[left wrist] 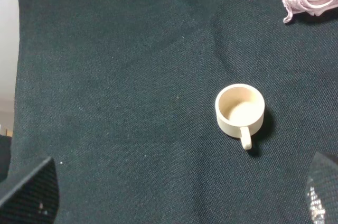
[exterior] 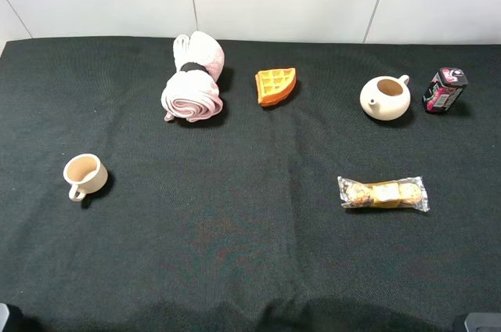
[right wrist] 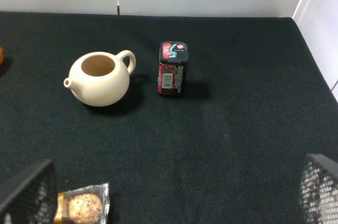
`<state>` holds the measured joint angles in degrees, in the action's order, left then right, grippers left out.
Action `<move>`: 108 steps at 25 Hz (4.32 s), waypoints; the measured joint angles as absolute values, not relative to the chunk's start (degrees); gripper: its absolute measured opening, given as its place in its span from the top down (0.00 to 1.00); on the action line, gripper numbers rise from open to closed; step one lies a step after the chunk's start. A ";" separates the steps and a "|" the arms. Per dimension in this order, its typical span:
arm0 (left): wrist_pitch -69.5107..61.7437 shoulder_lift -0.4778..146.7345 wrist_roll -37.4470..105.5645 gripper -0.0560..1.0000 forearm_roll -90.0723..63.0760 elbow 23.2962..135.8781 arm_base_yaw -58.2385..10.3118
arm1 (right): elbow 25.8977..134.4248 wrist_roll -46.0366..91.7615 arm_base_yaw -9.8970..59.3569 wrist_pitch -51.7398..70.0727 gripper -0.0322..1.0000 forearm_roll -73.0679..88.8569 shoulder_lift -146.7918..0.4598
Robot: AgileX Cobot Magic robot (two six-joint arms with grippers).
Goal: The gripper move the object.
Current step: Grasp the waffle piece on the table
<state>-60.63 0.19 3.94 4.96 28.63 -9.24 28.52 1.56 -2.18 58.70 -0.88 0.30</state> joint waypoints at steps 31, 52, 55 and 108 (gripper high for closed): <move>-56.51 54.04 10.91 0.01 -0.73 52.21 -9.24 | 28.52 1.56 -2.18 58.70 0.30 -0.88 0.30; -59.12 83.76 14.10 0.01 -2.65 73.76 -17.09 | 28.52 1.56 -2.18 58.70 0.30 -0.88 0.30; -61.04 88.37 14.10 0.01 -2.65 78.46 -18.67 | 28.52 1.56 -2.18 58.70 0.30 -0.88 0.30; -64.35 141.44 17.36 0.01 -7.42 130.65 -34.15 | 28.52 1.56 -2.18 58.70 0.30 -0.88 0.30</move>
<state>-64.35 141.44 17.36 -7.42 130.65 -34.15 28.52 1.56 -2.18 58.70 -0.88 0.30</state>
